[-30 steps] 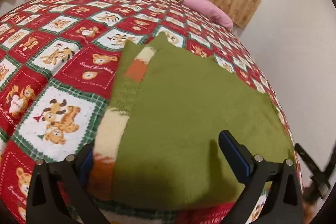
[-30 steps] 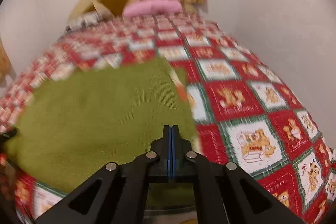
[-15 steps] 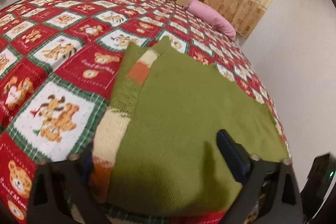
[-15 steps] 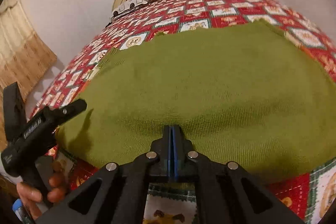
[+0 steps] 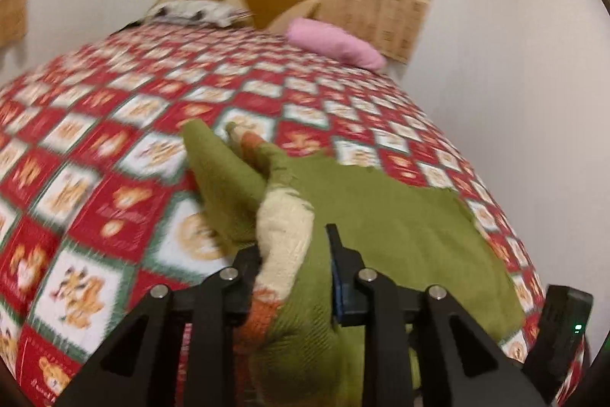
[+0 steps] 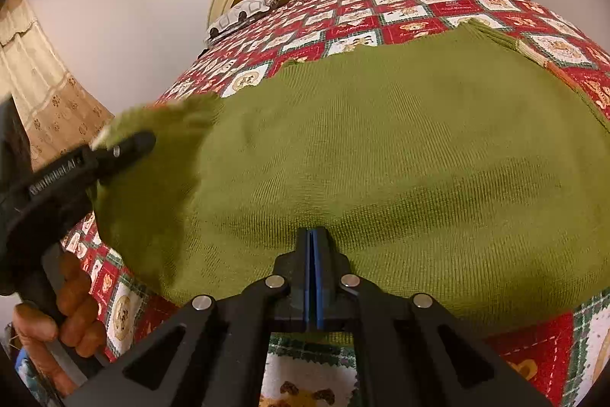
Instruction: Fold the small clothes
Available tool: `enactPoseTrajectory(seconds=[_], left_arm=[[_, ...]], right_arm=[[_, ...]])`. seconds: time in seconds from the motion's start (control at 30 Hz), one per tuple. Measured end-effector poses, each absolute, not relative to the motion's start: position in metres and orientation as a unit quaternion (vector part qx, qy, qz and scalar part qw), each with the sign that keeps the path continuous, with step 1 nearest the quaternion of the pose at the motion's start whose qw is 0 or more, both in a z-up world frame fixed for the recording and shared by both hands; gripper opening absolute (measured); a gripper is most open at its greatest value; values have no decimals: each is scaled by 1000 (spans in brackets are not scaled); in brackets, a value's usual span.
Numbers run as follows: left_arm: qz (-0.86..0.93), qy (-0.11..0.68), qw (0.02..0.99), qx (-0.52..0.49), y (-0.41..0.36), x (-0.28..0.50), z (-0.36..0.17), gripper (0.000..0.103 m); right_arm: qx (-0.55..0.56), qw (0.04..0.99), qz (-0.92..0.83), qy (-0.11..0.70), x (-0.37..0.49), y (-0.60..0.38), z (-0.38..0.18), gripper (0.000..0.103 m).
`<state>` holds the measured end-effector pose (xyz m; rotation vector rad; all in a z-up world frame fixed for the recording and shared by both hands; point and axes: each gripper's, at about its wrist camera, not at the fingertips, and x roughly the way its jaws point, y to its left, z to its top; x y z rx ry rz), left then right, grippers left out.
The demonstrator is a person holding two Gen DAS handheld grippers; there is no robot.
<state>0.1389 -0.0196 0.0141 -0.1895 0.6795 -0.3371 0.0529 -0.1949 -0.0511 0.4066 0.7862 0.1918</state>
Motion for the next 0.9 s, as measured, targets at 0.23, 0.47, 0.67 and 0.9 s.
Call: enactPoseTrajectory(seconds=[0.23, 0.47, 0.67, 0.9], left_arm=[[-228, 344, 911, -14, -79, 128, 0, 24], [-247, 373, 893, -45, -76, 131, -26, 24], [-270, 371, 883, -96, -62, 132, -30, 25], [-269, 368, 885, -97, -69, 132, -31, 26]], right_arm=[[229, 891, 107, 377, 53, -205, -56, 2], [253, 883, 117, 377, 54, -211, -59, 2], [289, 878, 138, 356, 52, -235, -36, 2], [314, 867, 170, 348, 114, -254, 1, 86]])
